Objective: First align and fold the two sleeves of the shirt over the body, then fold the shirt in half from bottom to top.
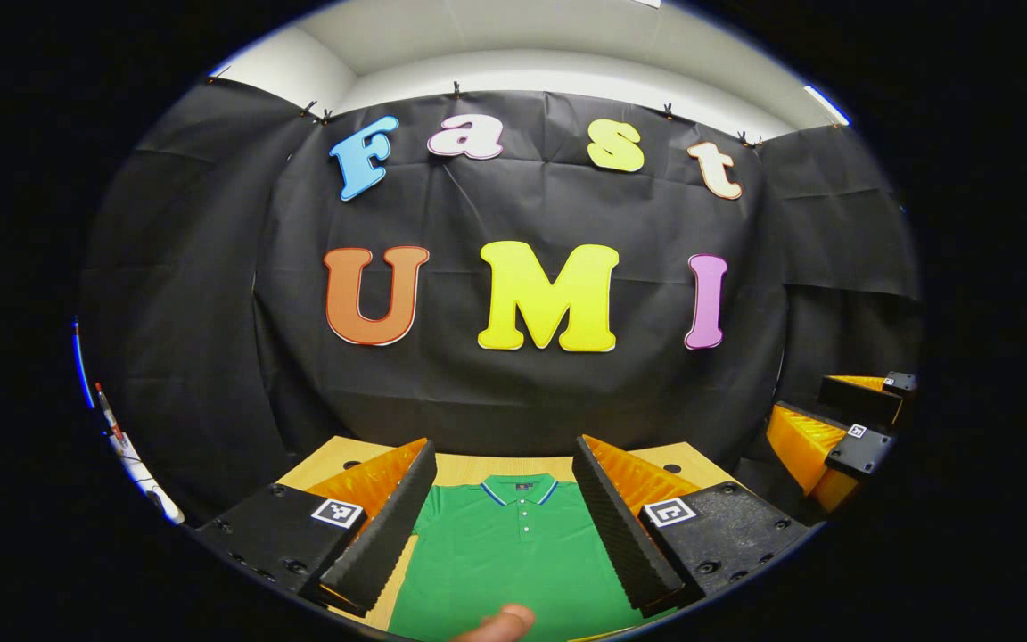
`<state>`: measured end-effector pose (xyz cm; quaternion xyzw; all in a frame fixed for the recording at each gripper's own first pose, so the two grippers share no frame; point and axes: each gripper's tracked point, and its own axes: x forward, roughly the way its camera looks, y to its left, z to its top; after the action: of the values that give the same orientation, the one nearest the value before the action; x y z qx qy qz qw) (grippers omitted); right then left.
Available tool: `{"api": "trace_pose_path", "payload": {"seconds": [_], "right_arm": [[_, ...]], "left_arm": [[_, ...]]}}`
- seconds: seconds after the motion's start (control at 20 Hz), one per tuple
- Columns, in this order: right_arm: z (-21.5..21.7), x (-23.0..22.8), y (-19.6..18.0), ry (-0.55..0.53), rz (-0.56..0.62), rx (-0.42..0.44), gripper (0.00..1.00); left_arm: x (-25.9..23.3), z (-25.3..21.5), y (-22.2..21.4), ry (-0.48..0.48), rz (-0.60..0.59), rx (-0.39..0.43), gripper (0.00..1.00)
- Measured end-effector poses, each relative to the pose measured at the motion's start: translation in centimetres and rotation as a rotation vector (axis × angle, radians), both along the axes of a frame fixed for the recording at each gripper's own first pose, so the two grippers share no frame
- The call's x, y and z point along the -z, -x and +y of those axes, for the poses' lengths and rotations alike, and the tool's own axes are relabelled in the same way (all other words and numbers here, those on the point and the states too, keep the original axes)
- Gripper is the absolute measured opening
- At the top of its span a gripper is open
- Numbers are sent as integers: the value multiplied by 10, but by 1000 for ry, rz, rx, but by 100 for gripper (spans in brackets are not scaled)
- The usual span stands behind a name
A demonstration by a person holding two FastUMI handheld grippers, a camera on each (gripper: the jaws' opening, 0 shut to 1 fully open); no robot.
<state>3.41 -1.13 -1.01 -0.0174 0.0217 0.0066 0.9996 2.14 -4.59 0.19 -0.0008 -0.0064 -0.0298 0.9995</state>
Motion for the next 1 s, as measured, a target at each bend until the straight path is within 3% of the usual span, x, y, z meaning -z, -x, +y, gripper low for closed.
{"api": "trace_pose_path", "payload": {"seconds": [0.65,1.0], "right_arm": [[-13,18,-40,-44,55,-11,92],[-32,110,-122,-49,238,0,95]], "left_arm": [[11,-7,-23,-17,46,-37,98],[25,5,-25,-40,72,-87,99]]}}
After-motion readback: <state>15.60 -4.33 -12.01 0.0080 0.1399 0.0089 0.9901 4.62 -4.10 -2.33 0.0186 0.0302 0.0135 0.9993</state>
